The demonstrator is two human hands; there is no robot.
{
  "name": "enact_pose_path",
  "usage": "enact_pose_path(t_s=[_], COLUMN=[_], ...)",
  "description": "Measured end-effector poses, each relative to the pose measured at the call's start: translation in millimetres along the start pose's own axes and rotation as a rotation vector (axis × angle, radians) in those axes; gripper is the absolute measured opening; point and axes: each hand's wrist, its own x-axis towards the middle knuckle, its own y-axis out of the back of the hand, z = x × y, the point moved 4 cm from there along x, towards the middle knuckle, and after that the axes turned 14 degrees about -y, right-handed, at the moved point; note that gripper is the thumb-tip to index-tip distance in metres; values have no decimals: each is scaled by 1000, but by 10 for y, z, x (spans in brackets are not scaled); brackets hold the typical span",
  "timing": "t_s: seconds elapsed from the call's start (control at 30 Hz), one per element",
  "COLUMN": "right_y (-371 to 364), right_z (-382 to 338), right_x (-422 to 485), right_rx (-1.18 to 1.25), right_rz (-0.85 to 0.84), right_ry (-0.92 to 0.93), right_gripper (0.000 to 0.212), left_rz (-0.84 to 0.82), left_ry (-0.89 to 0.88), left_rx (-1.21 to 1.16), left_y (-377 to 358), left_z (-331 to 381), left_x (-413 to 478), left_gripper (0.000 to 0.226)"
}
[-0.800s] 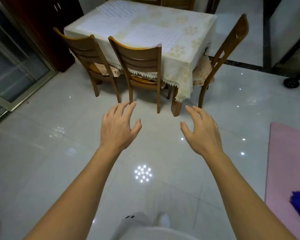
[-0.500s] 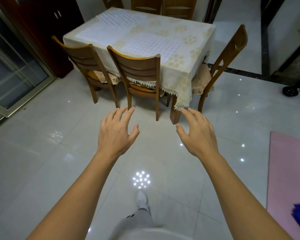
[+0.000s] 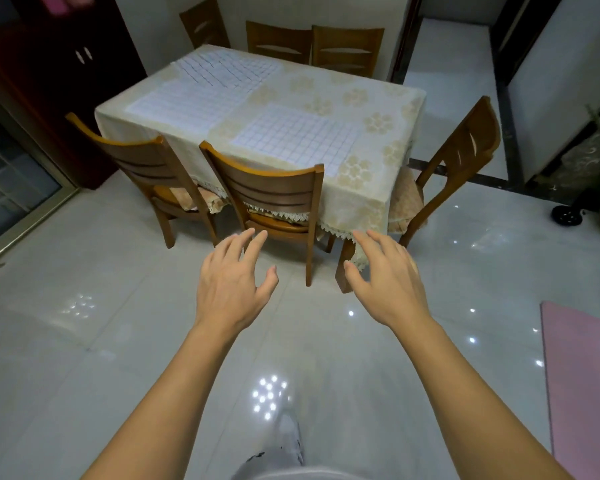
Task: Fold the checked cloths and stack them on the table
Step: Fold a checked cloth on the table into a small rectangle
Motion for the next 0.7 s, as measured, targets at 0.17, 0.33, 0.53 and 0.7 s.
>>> enact_pose_path(t_s=[0.17, 0.33, 0.53, 0.7], right_y=[-224, -352, -500, -621], right_z=[-305, -327, -344, -413], right_x=[634, 1143, 1909, 2779], right_rx=[-3, -30, -25, 33], right_rz=[4, -11, -18, -20], right_ry=[-19, -53, -70, -40], right_gripper=[54, 54, 55, 54], left_rz=[8, 1, -38, -68], left_ry=[-32, -78, -113, -123], left_rx=[-33, -57, -81, -38], left_y=[-199, -393, -676, -859], left_z=[-414, -627, -852, -1120], left_x=[709, 1276, 1982, 2684], left_gripper=[56, 58, 58, 58])
